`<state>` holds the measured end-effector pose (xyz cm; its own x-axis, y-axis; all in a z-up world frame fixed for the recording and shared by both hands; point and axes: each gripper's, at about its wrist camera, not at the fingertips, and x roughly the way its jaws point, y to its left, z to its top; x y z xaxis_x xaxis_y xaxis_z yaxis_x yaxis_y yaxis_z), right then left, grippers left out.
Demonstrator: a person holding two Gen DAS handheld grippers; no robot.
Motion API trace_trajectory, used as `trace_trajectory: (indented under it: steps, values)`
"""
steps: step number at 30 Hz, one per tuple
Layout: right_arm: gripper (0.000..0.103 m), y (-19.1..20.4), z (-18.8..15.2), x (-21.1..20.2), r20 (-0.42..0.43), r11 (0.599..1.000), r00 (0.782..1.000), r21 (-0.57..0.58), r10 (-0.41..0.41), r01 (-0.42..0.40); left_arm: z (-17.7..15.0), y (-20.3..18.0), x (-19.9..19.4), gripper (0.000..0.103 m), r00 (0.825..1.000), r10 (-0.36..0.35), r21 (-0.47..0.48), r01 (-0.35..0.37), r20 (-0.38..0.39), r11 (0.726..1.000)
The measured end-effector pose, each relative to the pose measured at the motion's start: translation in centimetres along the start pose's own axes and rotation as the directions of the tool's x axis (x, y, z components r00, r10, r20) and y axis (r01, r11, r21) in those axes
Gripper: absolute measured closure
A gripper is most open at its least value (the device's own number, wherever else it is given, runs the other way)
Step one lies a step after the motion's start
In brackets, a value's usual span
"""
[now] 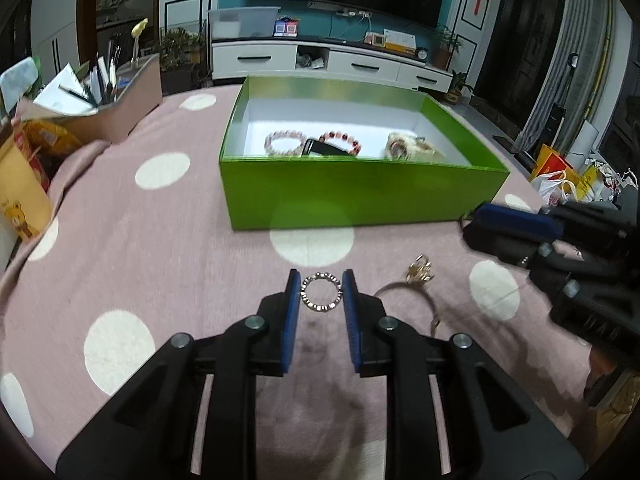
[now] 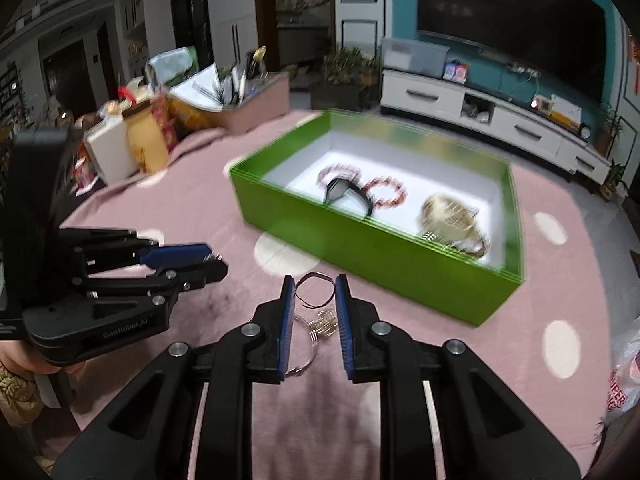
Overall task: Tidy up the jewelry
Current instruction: 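Grasp the rhinestone ring with the left tool while the right tool grasps the small dark ring, then carry the rhinestone ring with the left tool while the right tool carries the dark ring into the box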
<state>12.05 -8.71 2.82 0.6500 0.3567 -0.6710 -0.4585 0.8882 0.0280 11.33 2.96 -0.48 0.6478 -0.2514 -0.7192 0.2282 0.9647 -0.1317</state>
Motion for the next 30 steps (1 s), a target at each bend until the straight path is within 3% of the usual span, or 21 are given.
trace_trajectory:
  steps: [7,18,30]
  values:
    - [0.083,-2.6,1.9,-3.1,0.076,0.998,0.996,0.02,-0.056,0.055,3.1,-1.0,-1.5,0.082,0.998,-0.005,0.027,0.004,0.056,1.0]
    - [0.083,-5.5,3.5,-4.7,0.12,0.993,0.986,0.047,-0.116,0.111,8.1,-3.7,-3.0,0.082,0.99,0.003,0.084,-0.014,0.14,0.996]
    - [0.083,-7.9,5.4,-3.8,0.143,0.989,0.981,0.082,-0.132,0.121,12.0,-3.4,-0.2,0.082,0.994,0.02,0.055,-0.026,0.111,0.998]
